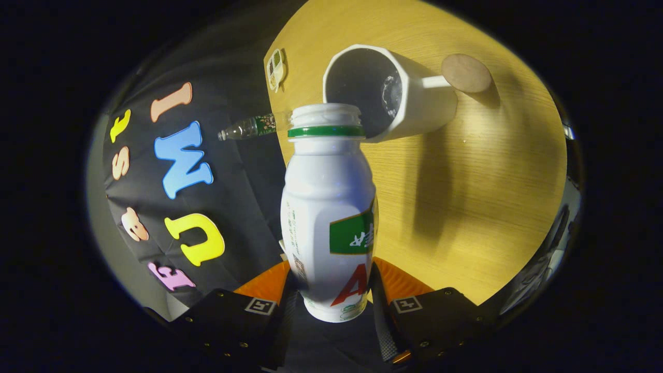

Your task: Take the bottle from table, then pour the juice into the cup, finally place the bottle on the coaster

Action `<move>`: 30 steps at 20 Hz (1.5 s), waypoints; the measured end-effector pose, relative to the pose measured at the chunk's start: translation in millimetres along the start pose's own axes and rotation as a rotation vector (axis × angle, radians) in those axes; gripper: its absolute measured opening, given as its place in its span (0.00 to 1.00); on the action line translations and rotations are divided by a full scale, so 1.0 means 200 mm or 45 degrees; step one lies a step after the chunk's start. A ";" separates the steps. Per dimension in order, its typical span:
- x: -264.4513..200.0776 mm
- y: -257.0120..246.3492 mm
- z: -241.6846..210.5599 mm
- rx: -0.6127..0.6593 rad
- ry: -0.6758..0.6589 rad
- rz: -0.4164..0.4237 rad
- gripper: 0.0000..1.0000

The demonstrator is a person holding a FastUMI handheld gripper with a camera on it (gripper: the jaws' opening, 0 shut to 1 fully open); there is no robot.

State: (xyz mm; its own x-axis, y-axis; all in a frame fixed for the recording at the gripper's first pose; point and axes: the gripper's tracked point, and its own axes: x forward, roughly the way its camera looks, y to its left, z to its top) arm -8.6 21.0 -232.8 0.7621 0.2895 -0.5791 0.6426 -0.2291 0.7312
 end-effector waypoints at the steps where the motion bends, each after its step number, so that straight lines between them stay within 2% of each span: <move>1: 0.00 -0.02 0.00 -0.062 -0.013 -0.017 0.67; 4: 0.01 -0.05 0.04 -0.243 -0.064 -0.052 0.67; 9: 0.02 -0.09 0.07 -0.455 -0.141 -0.084 0.67; 14: 0.04 -0.13 0.07 -0.758 -0.182 -0.146 0.67; 22: 0.13 -0.06 0.02 -1.134 -0.273 -0.196 0.67; 30: 0.22 0.06 0.01 -1.480 -0.451 -0.211 0.67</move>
State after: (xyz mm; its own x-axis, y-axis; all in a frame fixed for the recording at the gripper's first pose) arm 33.8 29.4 -249.8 0.7735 -0.0737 -0.6295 0.4191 0.8046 0.4208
